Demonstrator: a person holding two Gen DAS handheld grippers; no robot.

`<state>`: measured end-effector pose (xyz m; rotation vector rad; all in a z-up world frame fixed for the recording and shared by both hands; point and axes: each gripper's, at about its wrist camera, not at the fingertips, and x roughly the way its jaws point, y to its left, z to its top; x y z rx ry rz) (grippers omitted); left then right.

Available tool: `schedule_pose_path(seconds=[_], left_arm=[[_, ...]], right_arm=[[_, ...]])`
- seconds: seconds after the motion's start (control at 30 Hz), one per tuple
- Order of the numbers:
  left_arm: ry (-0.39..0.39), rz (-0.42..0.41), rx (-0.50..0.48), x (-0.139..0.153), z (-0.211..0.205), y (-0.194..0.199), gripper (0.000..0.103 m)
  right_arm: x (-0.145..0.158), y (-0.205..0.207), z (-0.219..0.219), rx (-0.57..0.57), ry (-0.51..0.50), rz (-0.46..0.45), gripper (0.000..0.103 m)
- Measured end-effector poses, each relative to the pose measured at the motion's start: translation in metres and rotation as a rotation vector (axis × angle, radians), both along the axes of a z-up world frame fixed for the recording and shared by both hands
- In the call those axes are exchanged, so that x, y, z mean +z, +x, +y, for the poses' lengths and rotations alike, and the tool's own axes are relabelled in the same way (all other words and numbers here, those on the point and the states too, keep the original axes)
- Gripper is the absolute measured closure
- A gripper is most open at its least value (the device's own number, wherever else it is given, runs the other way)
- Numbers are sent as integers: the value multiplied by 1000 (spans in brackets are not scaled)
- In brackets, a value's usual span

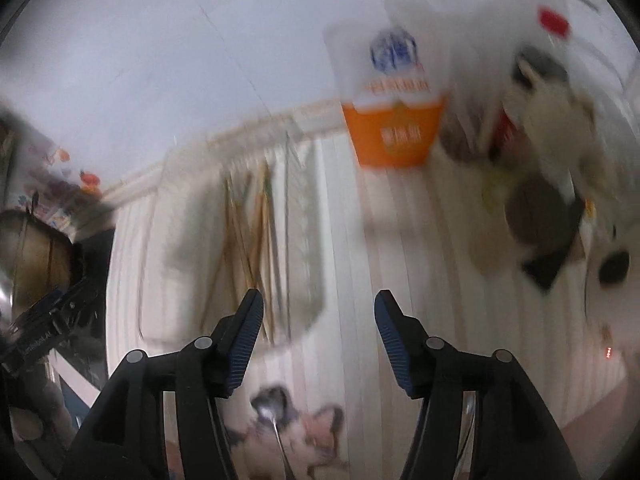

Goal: Organize utensils
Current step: 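Grasp a steel spoon with the left tool while the right grasps another spoon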

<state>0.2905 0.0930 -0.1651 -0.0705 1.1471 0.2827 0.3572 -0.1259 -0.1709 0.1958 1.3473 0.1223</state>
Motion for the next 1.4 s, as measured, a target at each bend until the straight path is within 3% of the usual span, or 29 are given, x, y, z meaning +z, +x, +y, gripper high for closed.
schedule_pose_path(seconds=[0.1, 0.27, 0.47, 0.53, 0.6, 0.67, 0.77, 0.87, 0.9, 0.93, 0.97, 1.0, 1.03, 1.1, 1.23, 1.4], left_arm=[[38, 63, 18, -33, 0, -34, 0], [2, 210, 77, -91, 14, -77, 0], [-32, 294, 98, -122, 21, -118, 1], [-71, 309, 86, -129, 18, -127, 1], [-111, 315, 75, -134, 13, -133, 4], [-157, 318, 54, -137, 6, -137, 4], [-194, 329, 2, -141, -8, -138, 5], [-200, 347, -51, -147, -25, -136, 21], [-199, 353, -60, -150, -29, -135, 30], [-199, 357, -66, -153, -32, -133, 46], [-186, 360, -64, -154, -33, -131, 45], [-177, 346, -71, -152, -36, -130, 54], [-171, 329, -82, -149, -38, -129, 72], [-161, 310, -100, -146, -40, -125, 96], [-153, 311, -120, -139, -41, -118, 99], [-154, 291, -103, -130, -41, -111, 99]], right_arm=[[-27, -34, 9, 22, 2, 55, 43], [-86, -80, 49, 109, 32, 198, 43], [-119, -99, 97, 223, -48, 197, 44], [-121, -105, 112, 272, -137, 160, 55], [-121, -109, 120, 304, -236, 125, 85], [-120, -108, 109, 292, -232, 115, 100], [-120, -106, 87, 261, -234, 140, 101], [-119, -107, 61, 218, -239, 160, 101], [-119, -108, 52, 205, -236, 166, 101], [-119, -107, 45, 193, -233, 172, 101], [-119, -108, 39, 184, -229, 177, 101], [-119, -110, 33, 177, -228, 182, 101], [-119, -112, 29, 173, -223, 183, 101], [-120, -117, 23, 162, -200, 177, 101], [-120, -123, 11, 140, -188, 166, 101], [-115, -131, -5, 84, -100, 164, 101]])
